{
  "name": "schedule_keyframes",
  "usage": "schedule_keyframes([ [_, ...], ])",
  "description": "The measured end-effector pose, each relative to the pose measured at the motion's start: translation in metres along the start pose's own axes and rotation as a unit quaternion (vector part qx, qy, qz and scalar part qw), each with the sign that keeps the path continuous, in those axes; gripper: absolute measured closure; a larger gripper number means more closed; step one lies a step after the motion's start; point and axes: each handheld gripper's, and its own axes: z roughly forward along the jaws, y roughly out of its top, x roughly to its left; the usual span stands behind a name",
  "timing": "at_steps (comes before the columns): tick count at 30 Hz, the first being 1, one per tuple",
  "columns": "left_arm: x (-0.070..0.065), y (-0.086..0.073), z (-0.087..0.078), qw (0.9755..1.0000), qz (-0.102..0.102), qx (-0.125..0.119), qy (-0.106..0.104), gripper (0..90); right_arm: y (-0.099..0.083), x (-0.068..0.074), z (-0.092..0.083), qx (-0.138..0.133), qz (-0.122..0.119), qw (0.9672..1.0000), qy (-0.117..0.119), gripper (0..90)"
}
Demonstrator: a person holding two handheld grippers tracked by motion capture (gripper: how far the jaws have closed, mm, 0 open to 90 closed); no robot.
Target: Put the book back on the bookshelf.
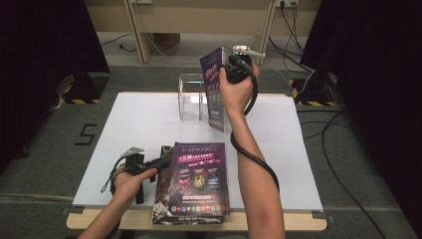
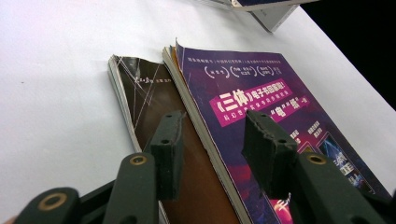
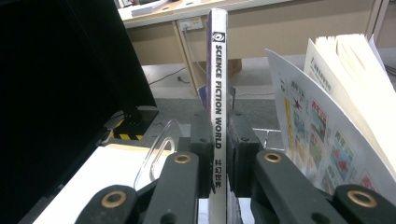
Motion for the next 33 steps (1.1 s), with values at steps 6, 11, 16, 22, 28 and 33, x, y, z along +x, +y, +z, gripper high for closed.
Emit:
schedule_keyframes([
  [6, 0.001, 0.000, 0.000, 1.0000, -0.001, 0.001, 0.000, 57.3, 0.006, -0.001, 0.007, -0.006, -0.004, 0.9999, -0.009, 83.2],
  [11, 0.000, 0.000, -0.001, 1.0000, 0.000, 0.001, 0.000, 57.4, 0.012, -0.002, 0.014, -0.020, -0.006, 0.9996, -0.016, 83.2],
  [16, 0.002, 0.001, -0.001, 1.0000, 0.000, 0.000, -0.001, 57.4, 0.015, 0.000, 0.022, -0.031, -0.007, 0.9992, -0.023, 83.2],
  [22, 0.003, 0.000, -0.001, 1.0000, -0.002, 0.001, 0.000, 57.4, 0.009, 0.000, 0.036, -0.034, -0.018, 0.9987, -0.035, 83.2],
  [28, 0.003, -0.001, -0.001, 1.0000, -0.002, 0.001, 0.000, 57.4, -0.004, 0.002, 0.042, -0.034, -0.033, 0.9977, -0.048, 83.1],
  [33, 0.002, -0.003, 0.001, 1.0000, -0.002, 0.006, -0.001, 57.4, -0.011, 0.005, 0.032, -0.039, -0.054, 0.9964, -0.053, 83.0],
])
